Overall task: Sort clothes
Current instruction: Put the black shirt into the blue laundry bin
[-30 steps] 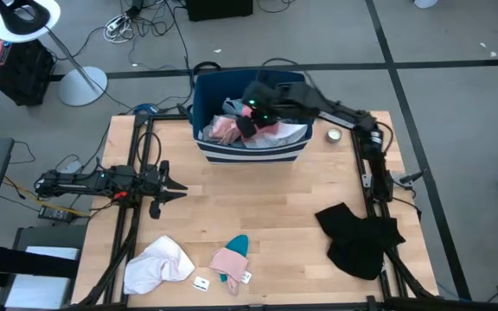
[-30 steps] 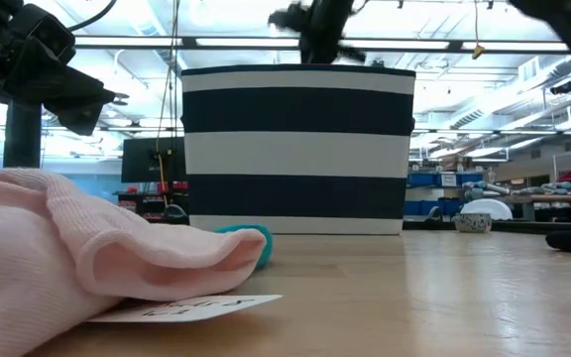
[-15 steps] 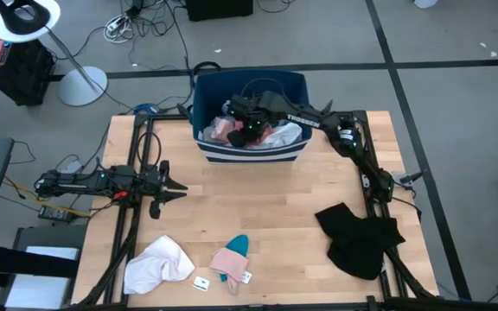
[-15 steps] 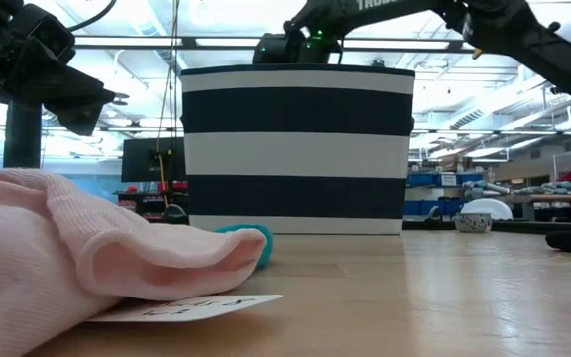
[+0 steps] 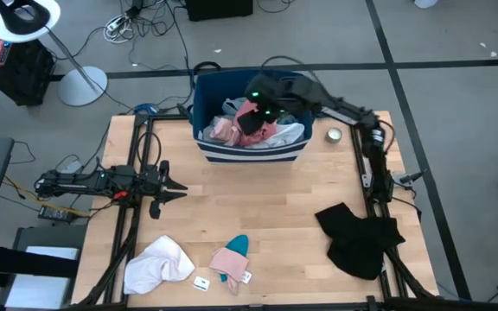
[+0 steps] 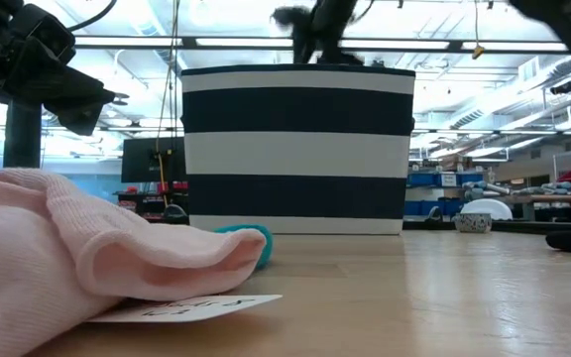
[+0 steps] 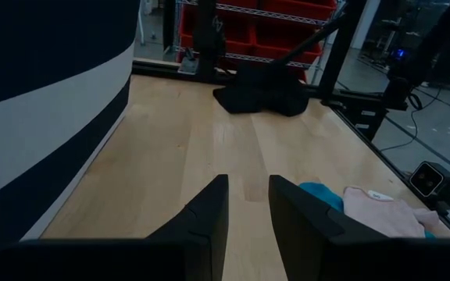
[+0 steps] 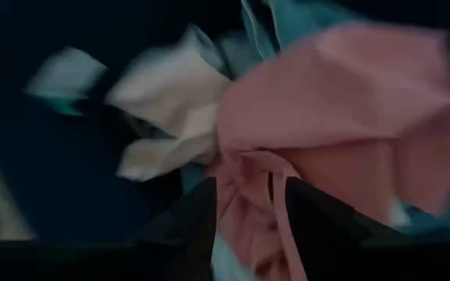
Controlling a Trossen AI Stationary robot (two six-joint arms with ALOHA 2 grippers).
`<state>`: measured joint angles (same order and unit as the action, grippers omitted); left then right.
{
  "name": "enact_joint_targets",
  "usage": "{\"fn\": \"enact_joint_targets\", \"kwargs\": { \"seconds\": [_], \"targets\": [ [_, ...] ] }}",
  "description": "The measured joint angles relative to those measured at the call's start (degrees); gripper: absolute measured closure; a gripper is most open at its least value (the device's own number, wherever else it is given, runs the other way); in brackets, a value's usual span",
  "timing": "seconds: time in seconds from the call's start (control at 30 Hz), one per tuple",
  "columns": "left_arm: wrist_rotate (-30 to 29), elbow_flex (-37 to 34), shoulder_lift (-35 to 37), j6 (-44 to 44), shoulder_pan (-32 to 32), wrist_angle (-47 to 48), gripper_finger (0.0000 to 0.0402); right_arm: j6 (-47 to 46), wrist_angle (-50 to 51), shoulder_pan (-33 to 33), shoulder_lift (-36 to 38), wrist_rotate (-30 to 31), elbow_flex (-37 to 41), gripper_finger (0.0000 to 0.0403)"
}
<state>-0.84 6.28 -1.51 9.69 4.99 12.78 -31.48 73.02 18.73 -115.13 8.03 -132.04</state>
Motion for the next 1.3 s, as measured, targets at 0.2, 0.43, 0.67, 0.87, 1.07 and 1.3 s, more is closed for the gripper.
{"fn": "enact_joint_targets", "kwargs": {
  "seconds": [0.2,0.43,0.67,0.87,1.07,1.3],
  "targets": [
    [0.0,0.0,0.01,0.0,0.0,-0.01,0.0303,0.28,3.09,-4.72,8.12,6.24,-0.05,0.0248],
    [0.0,0.0,-0.01,0.0,0.0,-0.01,0.0303,-6.0,14.06,-15.03,13.18,19.65,-0.07,0.023],
    [0.01,0.0,0.01,1.09,0.0,0.35,0.0303,-18.24,16.68,-29.29,15.69,33.49,6.39,0.0192],
    [0.01,0.0,0.01,1.09,0.0,0.73,0.0303,-34.75,16.93,-39.91,16.59,37.23,17.71,0.0155],
    [0.01,0.0,0.01,1.09,0.0,0.69,0.0303,-55.34,16.9,-48.13,16.56,36.16,30.56,0.011],
    [0.0,0.0,0.01,1.09,0.0,0.74,0.0303,-85.3,16.97,-57.68,16.56,31.27,44.68,0.009]
  ]
}}
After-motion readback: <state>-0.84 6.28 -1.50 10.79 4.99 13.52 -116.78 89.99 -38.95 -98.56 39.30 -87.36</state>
